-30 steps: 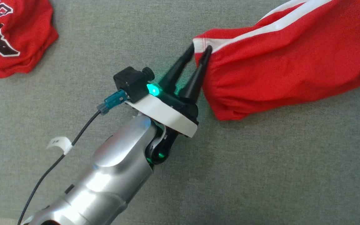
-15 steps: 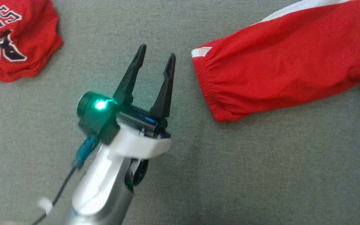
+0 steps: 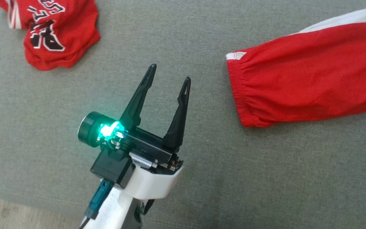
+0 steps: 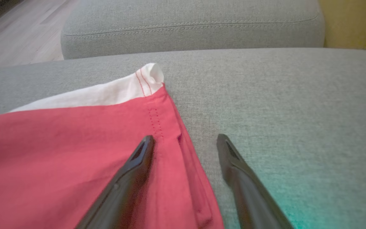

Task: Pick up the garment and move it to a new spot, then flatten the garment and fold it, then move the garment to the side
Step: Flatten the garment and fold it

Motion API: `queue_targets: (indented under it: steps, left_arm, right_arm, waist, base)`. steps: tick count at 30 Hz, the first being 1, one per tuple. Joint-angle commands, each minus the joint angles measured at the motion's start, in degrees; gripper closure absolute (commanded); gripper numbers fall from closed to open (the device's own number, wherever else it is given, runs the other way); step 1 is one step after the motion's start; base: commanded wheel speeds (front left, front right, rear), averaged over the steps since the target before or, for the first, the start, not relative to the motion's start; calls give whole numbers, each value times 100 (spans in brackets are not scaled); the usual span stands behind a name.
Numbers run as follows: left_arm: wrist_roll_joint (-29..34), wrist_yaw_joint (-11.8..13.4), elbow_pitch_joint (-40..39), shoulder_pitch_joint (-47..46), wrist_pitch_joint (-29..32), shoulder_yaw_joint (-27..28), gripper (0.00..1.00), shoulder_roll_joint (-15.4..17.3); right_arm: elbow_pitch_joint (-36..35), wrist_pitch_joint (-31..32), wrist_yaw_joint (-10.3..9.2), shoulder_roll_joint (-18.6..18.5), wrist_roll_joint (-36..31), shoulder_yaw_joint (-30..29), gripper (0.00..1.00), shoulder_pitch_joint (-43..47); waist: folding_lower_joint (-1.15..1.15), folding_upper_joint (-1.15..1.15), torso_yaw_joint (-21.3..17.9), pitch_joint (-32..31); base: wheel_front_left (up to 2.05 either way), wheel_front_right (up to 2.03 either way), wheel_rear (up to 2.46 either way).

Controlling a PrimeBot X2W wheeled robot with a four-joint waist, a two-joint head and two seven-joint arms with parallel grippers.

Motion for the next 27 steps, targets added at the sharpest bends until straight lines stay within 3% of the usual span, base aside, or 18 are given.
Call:
queue_targets:
  steps: [1,2,3,13,22,27]
  left_arm:
    - [78,33,-218,30,-24,130,0,28]
    - [89,38,-211,47,-24,141,0,28]
    - [95,42,-198,62,-24,160,0,28]
    - [161,3,-88,265,-24,361,0,27]
    - [163,-97,438,591,-24,749,0,27]
    - [366,-50,708,673,-24,1057,0,28]
  right_arm:
    - [42,232,37,-70,142,163,35,249]
    - [15,346,37,-44,244,231,54,294]
    - [-46,439,37,-39,324,320,100,336]
    - [-112,24,37,-313,290,706,100,346]
    - [-23,-492,37,-673,376,583,100,599]
    - [-179,-776,37,-630,363,566,100,588]
  waist:
    - [1,0,39,-52]
    - [1,0,39,-68]
    - [1,0,30,-86]
    - [1,0,-581,-455]
    - [1,0,-1195,-771]
    - [1,0,-1326,-827]
  base:
    - [0,0,0]
    - [0,0,0]
    - [0,0,0]
    - [0,0,0]
    - [0,0,0]
    - [0,0,0]
